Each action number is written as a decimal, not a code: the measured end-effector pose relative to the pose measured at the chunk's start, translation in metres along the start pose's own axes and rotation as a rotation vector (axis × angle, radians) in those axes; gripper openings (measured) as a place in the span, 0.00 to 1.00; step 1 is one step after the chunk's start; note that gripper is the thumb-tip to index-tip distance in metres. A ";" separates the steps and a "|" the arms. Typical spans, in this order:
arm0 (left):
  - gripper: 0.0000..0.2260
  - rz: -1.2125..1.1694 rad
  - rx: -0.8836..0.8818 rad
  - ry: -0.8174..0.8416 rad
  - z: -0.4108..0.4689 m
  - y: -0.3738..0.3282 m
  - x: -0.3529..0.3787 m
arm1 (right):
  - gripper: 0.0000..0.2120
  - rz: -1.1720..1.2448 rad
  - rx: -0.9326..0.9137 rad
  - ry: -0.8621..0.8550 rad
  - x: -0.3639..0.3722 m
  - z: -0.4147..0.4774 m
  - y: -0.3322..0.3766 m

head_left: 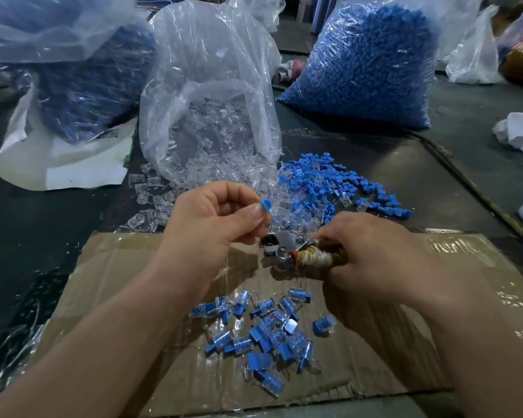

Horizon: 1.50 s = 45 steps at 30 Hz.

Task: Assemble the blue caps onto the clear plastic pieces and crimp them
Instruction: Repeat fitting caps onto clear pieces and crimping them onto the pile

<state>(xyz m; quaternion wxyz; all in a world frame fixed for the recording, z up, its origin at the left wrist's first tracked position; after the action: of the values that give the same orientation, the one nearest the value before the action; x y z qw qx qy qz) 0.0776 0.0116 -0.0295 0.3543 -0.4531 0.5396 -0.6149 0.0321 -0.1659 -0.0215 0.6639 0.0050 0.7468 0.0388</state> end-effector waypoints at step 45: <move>0.11 0.322 0.283 -0.081 -0.007 -0.010 0.006 | 0.04 0.183 -0.012 -0.309 -0.006 -0.005 0.014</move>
<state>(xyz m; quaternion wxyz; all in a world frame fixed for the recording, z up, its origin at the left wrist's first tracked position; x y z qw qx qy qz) 0.0696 0.0097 -0.0188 0.5296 -0.3311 0.4986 -0.6010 0.0273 -0.1530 -0.0141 0.7646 0.0747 0.6320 0.1021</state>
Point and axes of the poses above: each hand's wrist, its own z-axis towards the middle knuckle, its own x-axis out of the palm, y = z × x, the point moved 3 cm from there along z, towards the middle knuckle, and after that the axes turned 1 degree about -z, right-handed, at the moved point
